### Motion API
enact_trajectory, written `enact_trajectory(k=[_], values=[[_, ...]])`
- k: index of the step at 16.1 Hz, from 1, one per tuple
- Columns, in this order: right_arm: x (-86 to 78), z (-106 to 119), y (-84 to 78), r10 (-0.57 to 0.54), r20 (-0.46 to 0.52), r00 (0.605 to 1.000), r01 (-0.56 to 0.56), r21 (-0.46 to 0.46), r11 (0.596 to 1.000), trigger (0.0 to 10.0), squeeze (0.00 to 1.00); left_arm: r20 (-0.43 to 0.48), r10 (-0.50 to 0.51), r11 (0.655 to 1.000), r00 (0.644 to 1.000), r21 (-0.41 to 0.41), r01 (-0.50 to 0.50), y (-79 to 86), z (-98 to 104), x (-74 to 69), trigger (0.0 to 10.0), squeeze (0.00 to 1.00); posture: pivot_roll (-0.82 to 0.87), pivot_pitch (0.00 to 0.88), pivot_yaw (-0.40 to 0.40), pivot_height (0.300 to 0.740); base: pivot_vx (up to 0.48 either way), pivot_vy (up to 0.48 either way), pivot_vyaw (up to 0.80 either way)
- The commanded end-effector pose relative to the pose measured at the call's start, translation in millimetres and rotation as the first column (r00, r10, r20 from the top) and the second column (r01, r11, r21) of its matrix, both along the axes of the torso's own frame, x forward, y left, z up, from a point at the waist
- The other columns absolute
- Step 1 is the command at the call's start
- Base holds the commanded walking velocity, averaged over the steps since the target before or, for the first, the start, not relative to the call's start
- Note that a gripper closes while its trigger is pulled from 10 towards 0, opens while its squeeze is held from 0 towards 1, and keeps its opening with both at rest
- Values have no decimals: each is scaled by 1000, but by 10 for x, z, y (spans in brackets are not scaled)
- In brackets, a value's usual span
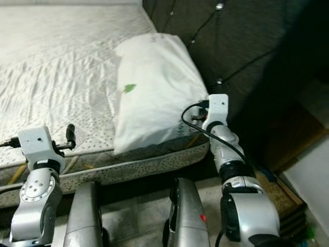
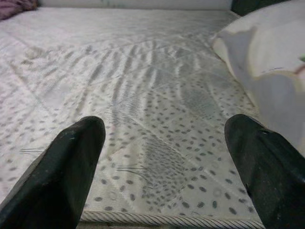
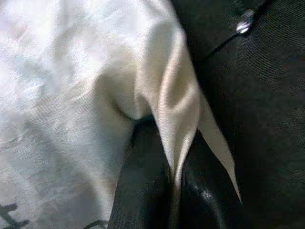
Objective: Clean up the room
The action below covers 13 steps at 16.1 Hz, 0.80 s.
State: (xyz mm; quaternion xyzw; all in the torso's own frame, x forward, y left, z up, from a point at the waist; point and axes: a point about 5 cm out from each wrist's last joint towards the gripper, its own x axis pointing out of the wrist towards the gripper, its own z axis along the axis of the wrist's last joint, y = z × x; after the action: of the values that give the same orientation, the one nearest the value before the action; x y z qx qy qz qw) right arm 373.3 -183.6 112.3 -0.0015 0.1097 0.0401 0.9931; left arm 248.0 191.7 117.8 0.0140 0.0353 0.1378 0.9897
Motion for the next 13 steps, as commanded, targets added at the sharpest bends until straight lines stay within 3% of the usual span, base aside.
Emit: enact_trajectory(k=[1,4,5,7,10,12,13], values=[[122,243,-179,-41,34,999,42,-25,999,0,0,-5,-10,1000,1000,4,10,-8,-9,-6,10000,0,31,0,-58,508,0,0,0],[224,645,-519,-143,112,983,151,-73,986,0,0,-11,-4,1000,1000,7,4,5,-29,-28,10000,0,34,0,-60,508,0,0,0],[253,1022,-820,-235,189,953,257,-102,961,0,0,-11,-1,1000,1000,8,2,4,-30,-27,10000,0,35,0,-64,508,0,0,0],[230,1247,-1030,-285,233,930,319,-122,940,0,0,-8,6,1000,1000,7,-6,1,-29,-28,10000,0,36,0,-73,508,0,0,0],[190,1222,-1131,-304,219,927,336,-125,934,0,0,-10,9,1000,1000,5,-9,1,-37,-36,10000,0,34,0,-74,508,0,0,0],[171,935,-1034,-256,142,956,275,-140,951,0,0,-13,4,1000,1000,4,-4,-9,-45,-40,10000,0,31,0,-71,508,0,0,0],[151,675,-882,-201,77,977,209,-128,969,1529,0,-12,1,1000,1000,5,-1,-9,-39,-35,10000,0,30,0,-65,508,0,0,0]])
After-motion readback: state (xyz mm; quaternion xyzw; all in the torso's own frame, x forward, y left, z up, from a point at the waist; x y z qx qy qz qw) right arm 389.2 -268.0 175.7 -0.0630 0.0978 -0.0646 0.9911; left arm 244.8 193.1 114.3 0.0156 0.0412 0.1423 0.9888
